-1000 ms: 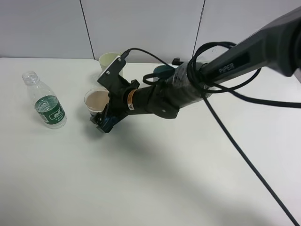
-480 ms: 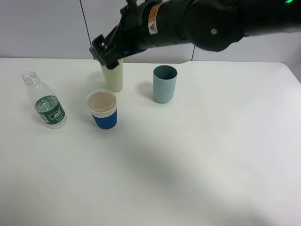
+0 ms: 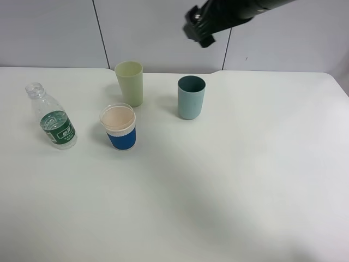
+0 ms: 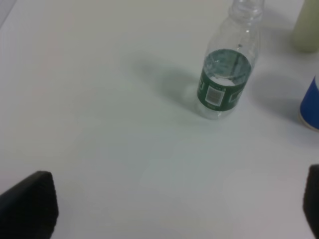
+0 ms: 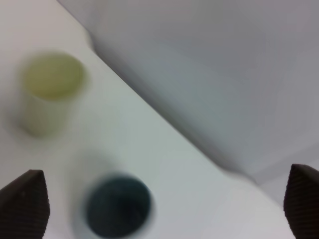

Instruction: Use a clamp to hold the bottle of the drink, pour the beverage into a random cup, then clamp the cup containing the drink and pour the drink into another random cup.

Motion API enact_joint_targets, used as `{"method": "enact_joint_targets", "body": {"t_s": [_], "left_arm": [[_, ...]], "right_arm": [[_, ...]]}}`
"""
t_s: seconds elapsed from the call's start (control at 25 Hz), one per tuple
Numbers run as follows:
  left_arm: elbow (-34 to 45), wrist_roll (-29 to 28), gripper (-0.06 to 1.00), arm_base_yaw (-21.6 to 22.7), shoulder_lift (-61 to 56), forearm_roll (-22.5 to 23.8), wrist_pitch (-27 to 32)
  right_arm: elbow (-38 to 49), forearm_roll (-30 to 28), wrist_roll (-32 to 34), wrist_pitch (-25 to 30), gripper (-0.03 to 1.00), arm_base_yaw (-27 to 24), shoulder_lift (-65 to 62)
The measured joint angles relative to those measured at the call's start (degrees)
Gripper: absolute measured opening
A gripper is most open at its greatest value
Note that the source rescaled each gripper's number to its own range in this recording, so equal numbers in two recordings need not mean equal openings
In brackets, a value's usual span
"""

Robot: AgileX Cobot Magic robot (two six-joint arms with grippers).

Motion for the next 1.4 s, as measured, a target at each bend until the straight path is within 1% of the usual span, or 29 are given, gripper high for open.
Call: {"method": "enact_joint_targets", "body": {"t_s": [0.12,0.24,0.4,0.52,0.8,0.92,1.08,1.28,1.4], "left_arm": [[0.0,0.0,1.0,0.0,0.0,0.0,0.0],[0.0,0.0,1.0,0.0,0.0,0.0,0.0],[0.0,0.0,1.0,0.0,0.0,0.0,0.0],[0.0,0.0,1.0,0.0,0.0,0.0,-0.05],[0.0,0.0,1.0,0.0,0.0,0.0,-0.05],[0.0,0.0,1.0,0.0,0.0,0.0,-0.05],[0.0,0.0,1.0,0.0,0.0,0.0,-0.05],[0.0,0.0,1.0,0.0,0.0,0.0,-0.05],[0.0,0.0,1.0,0.0,0.0,0.0,-0.05]], "right_arm": [[0.02,1.22,1.21,6.91,0.84,-5.65,-1.4],[0.02,5.03,1.4,10.98,0.84,-10.57,-4.07],[0.02,10.38,1.4,12.55,0.84,-15.19,-9.25],[0.02,13.16,1.4,12.86,0.84,-17.86,-13.44],[0.02,15.84,1.4,18.0,0.84,-24.29,-21.57],[0.2,15.95,1.4,20.64,0.84,-26.66,-24.81],[4.15,17.7,0.86,20.19,0.84,-30.38,-30.95],[13.11,21.79,-2.09,18.92,0.84,-36.01,-41.3],[17.77,22.75,-3.78,18.78,0.84,-38.18,-48.57]]}}
